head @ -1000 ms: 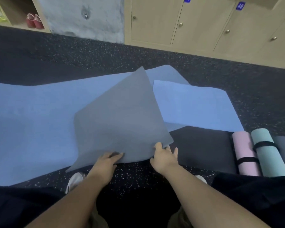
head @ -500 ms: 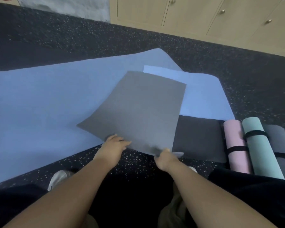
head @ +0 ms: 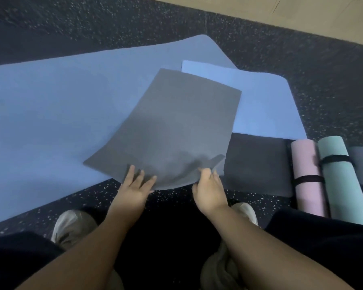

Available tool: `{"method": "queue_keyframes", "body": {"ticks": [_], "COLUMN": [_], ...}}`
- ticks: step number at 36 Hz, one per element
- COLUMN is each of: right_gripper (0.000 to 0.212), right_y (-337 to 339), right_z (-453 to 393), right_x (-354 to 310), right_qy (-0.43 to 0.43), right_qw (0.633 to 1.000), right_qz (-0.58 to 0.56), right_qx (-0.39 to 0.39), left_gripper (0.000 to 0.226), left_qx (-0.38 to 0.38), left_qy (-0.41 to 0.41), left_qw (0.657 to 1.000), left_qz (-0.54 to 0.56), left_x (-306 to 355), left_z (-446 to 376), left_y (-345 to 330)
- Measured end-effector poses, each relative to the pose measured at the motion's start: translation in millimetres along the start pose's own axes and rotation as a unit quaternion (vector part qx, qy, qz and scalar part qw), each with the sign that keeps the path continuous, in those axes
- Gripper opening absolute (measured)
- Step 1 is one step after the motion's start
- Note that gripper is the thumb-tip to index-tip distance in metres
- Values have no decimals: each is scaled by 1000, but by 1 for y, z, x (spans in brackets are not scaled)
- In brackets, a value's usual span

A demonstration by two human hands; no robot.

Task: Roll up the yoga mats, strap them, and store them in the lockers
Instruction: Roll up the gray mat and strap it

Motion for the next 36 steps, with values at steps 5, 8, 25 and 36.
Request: {"method": "queue_keyframes", "body": {"ticks": [5,8,25,36], "right_gripper": [48,46,44,35], "right_y": [12,15,-16,-29], "right_z": [-2,-5,7,4], "right_x": [-26,-52,39,9], "right_qy": [111,206,-63,37], "right_qw": [992,974,990,958], "right_qz": [-36,-68,-1,251], "right_qx": [37,64,-125,-132], "left_gripper": [46,51,45,22], "left_qx": [34,86,59,19], "left_qy": [-10,30,22,32], "left_qw": [999,995,998,998], "left_qz": [-40,-39,-22,42], "left_x": [-8,-19,0,-20], "left_z": [17,24,3,-5], "left_y": [-11,-4,-6,-23]}}
Point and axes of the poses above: each hand's wrist, its own z-axis away from the middle knuckle, its own y-axis out of the back of the hand, x = y × z, the point moved 5 cm from there along -z, towards the middle knuckle, and after that the axes turned 13 degrees about x, right-handed, at the moved point
